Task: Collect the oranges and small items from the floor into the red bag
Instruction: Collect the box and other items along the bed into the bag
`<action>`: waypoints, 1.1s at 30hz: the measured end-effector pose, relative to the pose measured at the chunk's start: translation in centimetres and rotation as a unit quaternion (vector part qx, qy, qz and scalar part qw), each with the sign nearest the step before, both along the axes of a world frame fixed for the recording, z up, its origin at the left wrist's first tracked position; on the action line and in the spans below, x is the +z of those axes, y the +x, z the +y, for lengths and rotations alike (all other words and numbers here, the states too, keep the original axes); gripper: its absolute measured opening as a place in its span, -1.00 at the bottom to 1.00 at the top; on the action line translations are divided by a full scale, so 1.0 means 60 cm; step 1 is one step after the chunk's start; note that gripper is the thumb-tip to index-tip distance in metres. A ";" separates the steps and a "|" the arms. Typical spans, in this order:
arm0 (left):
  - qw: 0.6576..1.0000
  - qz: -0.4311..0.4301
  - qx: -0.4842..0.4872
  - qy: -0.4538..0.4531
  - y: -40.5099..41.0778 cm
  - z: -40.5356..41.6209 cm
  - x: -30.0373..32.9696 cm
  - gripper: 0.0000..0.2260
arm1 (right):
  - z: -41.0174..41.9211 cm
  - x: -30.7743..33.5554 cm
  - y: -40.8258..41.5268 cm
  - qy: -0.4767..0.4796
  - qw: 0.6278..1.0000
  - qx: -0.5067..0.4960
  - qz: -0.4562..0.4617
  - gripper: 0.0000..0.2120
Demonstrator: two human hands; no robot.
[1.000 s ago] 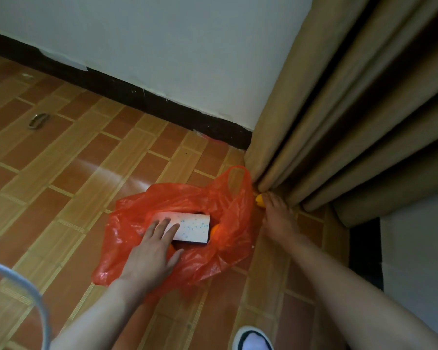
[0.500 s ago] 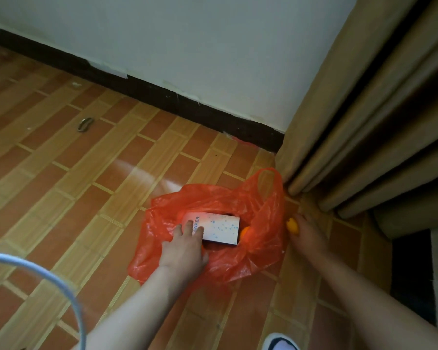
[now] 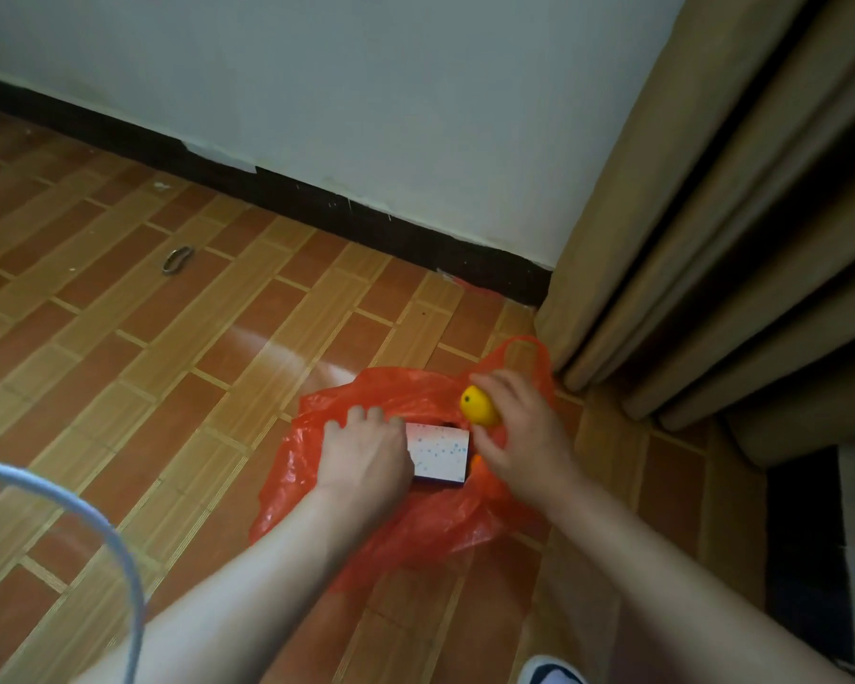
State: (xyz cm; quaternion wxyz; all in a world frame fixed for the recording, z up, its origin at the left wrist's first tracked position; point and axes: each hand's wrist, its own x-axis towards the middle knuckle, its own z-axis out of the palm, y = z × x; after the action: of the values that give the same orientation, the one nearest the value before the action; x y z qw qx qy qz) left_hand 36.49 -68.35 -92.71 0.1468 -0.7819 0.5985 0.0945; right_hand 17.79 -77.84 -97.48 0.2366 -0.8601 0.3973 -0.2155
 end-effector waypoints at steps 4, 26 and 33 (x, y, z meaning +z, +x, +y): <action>0.991 -0.003 -0.134 -0.020 0.074 0.058 -0.011 -0.51 | 0.031 -0.045 0.031 -0.015 0.993 0.092 0.079 -0.41; 0.982 -0.001 -0.189 0.016 0.142 0.147 -0.071 -0.62 | 0.020 -0.064 0.010 -0.121 0.982 0.019 0.146 -0.52; 0.977 0.015 -0.185 -0.101 0.131 0.127 -0.074 -0.86 | -0.041 -0.042 0.015 0.011 0.969 -0.140 0.203 -0.38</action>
State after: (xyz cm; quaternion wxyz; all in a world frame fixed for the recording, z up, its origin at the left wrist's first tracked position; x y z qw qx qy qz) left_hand 44.33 -60.72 -97.17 0.0735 -0.6668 0.7414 0.0166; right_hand 18.68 -80.32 -100.00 0.1285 -0.8190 0.5556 -0.0629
